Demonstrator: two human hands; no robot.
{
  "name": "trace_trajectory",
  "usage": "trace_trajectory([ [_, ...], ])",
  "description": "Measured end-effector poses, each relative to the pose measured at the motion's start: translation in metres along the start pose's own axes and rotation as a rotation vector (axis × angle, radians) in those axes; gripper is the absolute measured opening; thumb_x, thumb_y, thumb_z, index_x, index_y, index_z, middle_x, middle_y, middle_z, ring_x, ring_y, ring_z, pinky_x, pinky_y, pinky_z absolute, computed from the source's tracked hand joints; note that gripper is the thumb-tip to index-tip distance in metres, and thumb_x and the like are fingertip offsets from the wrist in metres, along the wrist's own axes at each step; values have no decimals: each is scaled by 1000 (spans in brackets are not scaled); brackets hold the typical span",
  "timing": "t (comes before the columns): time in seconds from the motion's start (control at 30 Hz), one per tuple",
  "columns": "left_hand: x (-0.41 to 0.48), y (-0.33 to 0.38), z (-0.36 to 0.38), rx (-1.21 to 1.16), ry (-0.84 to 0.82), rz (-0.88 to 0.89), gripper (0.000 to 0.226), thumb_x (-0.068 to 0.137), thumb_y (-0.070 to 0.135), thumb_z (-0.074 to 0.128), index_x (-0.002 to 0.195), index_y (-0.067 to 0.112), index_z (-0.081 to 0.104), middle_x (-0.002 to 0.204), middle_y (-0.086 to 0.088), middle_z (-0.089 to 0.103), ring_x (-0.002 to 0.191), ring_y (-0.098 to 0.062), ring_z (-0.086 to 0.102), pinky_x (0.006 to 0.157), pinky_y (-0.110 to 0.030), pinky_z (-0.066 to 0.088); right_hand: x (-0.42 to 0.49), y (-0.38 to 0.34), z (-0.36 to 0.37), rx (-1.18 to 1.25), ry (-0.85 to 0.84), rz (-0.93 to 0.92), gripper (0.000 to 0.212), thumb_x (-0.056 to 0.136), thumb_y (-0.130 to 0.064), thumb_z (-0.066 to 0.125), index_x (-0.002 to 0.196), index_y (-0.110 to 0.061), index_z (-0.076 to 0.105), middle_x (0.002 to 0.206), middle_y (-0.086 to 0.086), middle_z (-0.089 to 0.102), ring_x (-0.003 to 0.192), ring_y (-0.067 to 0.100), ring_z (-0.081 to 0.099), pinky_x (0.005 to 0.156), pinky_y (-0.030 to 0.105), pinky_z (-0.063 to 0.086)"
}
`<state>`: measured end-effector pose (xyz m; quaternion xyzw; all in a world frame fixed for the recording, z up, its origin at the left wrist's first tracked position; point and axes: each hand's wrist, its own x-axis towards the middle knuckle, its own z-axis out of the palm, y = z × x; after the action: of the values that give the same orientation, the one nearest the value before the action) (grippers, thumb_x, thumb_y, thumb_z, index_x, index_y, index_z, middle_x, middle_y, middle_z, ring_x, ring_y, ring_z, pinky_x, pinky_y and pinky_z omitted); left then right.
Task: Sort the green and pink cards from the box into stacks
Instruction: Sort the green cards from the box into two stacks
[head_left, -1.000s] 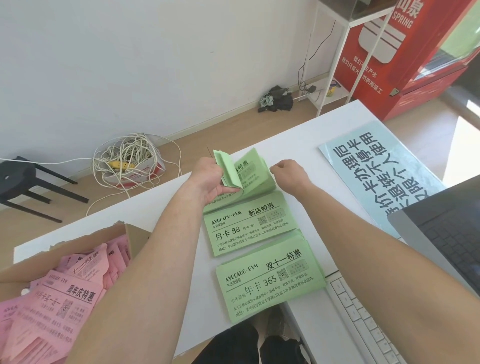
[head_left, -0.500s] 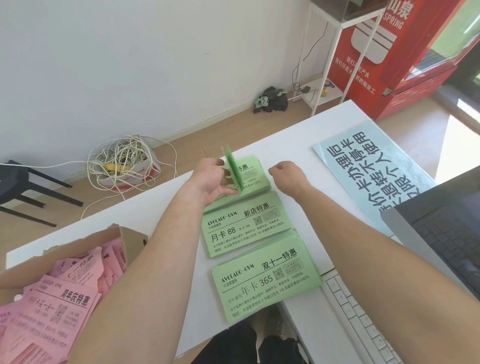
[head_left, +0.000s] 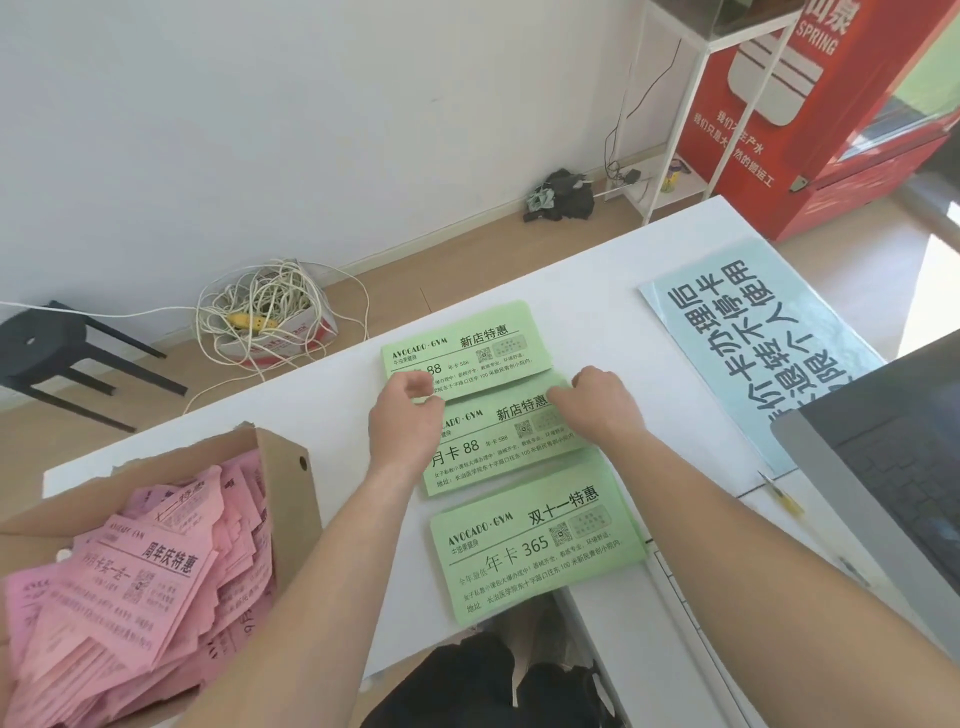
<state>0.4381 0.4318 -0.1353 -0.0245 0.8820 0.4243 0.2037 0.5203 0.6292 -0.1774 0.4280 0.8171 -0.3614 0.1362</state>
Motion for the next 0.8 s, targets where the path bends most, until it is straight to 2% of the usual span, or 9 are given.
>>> trace_trajectory([
  [0.07, -17, -28, -2, 127, 88, -75, 47, 93, 15, 60, 138, 14, 47, 138, -3, 55, 123, -25, 54, 99, -37, 45, -11, 0, 11, -9, 30, 38, 33, 83, -40, 57, 98, -11, 52, 104, 10, 54, 95, 35, 59, 76, 38, 48],
  [0.1, -22, -39, 1, 148, 66, -125, 55, 93, 16, 60, 144, 11, 40, 142, -8, 52, 127, -29, 51, 101, -39, 44, -16, -2, 17, -11, 50, 56, 37, 83, -40, 58, 104, -10, 53, 110, 12, 53, 102, 37, 58, 82, 41, 49],
  [0.23, -36, -48, 33, 158, -35, -142, 49, 88, 19, 61, 132, 12, 39, 129, -8, 56, 116, -31, 55, 94, -43, 49, -27, -11, 34, -58, 102, 119, 59, 83, -43, 62, 127, -7, 47, 127, 13, 50, 122, 36, 49, 99, 47, 44],
  [0.33, -35, -41, 46, 205, 16, -150, 68, 87, 24, 65, 144, 7, 31, 134, -12, 49, 123, -35, 47, 101, -46, 44, -21, -13, 32, 30, 56, 186, 73, 77, -46, 70, 132, -6, 43, 133, 15, 49, 128, 35, 45, 102, 46, 41],
  [0.43, -29, -38, 41, 140, 63, -256, 77, 87, 22, 69, 149, 8, 27, 136, -16, 47, 126, -38, 46, 102, -46, 42, -10, -13, 20, 66, -33, 207, 79, 69, -46, 75, 132, -6, 46, 132, 14, 50, 127, 34, 45, 100, 43, 44],
  [0.5, -20, -41, 35, 11, 72, -376, 77, 84, 22, 72, 146, 6, 31, 134, -16, 51, 122, -39, 52, 95, -44, 48, -6, -13, 15, 33, -64, 200, 83, 69, -45, 77, 134, -5, 45, 133, 15, 49, 128, 33, 43, 100, 42, 43],
  [0.6, -5, -50, 24, -235, 40, -522, 68, 61, 22, 77, 121, 3, 52, 110, -14, 70, 94, -35, 69, 83, -49, 59, -6, -15, 13, 53, -91, 175, 79, 71, -38, 80, 133, -4, 44, 128, 15, 50, 124, 32, 49, 99, 40, 48],
  [0.7, -2, -49, 18, -261, -36, -489, 42, 63, 10, 74, 103, 1, 62, 97, -17, 74, 88, -35, 72, 81, -56, 59, -8, -14, 12, 103, -97, 130, 71, 69, -31, 81, 125, -1, 48, 111, 11, 62, 106, 28, 60, 85, 37, 53],
  [0.8, -4, -45, 13, -231, -71, -455, 37, 64, 6, 70, 100, 0, 64, 93, -14, 72, 83, -30, 70, 83, -53, 58, -12, -10, 10, 169, -95, 113, 70, 68, -29, 84, 121, -2, 47, 104, 8, 65, 100, 26, 64, 83, 37, 55],
])
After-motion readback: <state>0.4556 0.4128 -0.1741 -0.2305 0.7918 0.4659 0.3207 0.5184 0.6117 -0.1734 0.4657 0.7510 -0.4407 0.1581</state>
